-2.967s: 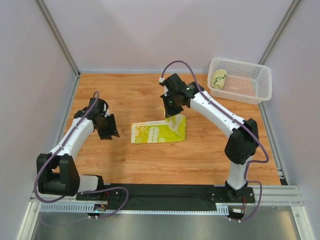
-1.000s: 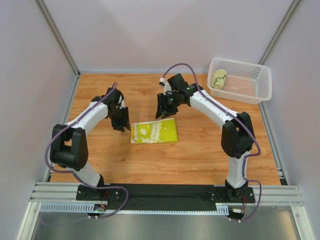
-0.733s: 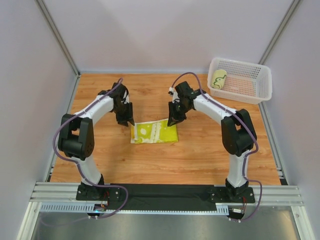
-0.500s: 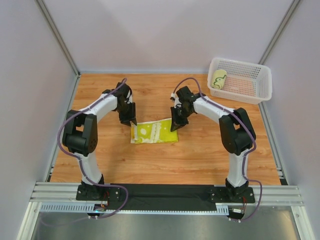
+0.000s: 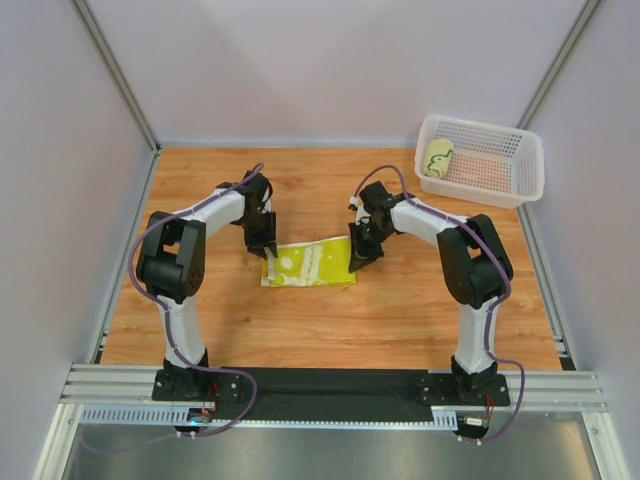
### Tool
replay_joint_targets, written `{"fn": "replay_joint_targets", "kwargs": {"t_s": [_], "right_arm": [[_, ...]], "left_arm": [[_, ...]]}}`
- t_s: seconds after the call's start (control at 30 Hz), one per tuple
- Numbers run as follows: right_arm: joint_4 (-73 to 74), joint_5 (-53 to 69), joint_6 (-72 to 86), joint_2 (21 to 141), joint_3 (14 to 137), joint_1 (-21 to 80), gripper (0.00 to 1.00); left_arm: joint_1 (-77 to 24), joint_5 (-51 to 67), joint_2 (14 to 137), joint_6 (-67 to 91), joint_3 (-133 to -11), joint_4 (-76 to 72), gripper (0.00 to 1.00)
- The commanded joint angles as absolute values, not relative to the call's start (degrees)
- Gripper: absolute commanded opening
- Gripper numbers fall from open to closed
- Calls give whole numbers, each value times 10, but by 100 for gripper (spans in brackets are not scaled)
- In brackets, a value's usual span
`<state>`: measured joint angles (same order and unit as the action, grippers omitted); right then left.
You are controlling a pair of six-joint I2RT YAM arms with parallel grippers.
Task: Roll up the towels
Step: Fold the towel
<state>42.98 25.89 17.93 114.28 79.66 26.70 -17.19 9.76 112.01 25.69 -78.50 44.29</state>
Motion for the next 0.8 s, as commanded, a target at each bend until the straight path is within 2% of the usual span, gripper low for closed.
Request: {"fn": "replay_joint_targets", "kwargs": {"t_s": [0.0, 0.1, 0.33, 0.47, 0.77], "right_arm": [[413, 270, 175, 1139, 767, 265, 0], [413, 268, 176, 1135, 751, 265, 0], [423, 259, 173, 1143, 746, 264, 0], [424, 259, 172, 1149, 746, 262, 0], [425, 266, 176, 1151, 751, 263, 0]], "left_arm": [[-175, 80, 1128, 265, -802, 433, 42], [-176, 78, 1129, 265, -801, 429, 38], [-175, 76, 1117, 266, -818, 436, 14], [-175, 60, 1107, 259, -832, 446, 11], [-175, 21, 1106, 236, -842, 466, 11]]}}
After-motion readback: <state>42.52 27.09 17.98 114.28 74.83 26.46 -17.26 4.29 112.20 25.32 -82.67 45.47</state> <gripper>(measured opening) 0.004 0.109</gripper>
